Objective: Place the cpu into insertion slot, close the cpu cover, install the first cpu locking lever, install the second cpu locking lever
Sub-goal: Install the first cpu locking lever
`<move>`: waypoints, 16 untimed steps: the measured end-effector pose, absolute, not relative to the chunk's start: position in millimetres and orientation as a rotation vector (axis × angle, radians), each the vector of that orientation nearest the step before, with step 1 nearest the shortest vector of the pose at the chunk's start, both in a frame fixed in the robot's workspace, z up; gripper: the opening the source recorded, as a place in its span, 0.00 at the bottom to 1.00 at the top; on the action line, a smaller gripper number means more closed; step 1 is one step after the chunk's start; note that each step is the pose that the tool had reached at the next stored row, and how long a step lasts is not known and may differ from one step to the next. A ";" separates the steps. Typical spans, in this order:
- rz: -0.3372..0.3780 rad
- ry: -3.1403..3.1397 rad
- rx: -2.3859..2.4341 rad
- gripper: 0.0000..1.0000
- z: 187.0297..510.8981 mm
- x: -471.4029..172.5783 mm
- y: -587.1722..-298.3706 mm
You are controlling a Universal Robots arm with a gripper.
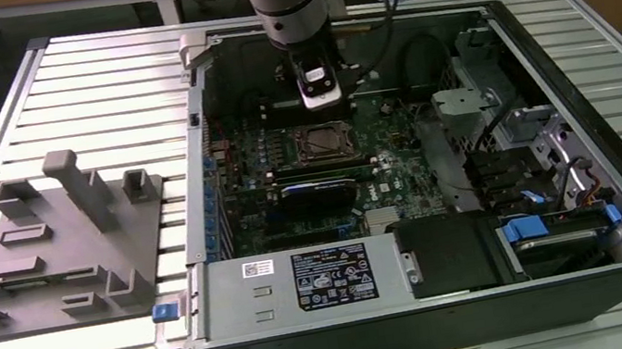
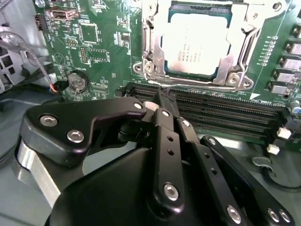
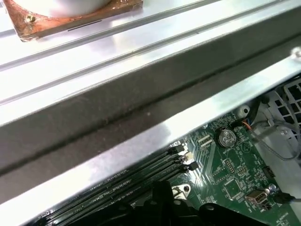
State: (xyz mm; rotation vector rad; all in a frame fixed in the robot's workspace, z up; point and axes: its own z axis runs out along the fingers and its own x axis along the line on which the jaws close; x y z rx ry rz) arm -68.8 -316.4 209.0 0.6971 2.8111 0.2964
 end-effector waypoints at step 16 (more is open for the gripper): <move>0.206 2.848 0.699 0.11 210.5 -68.8 -316.4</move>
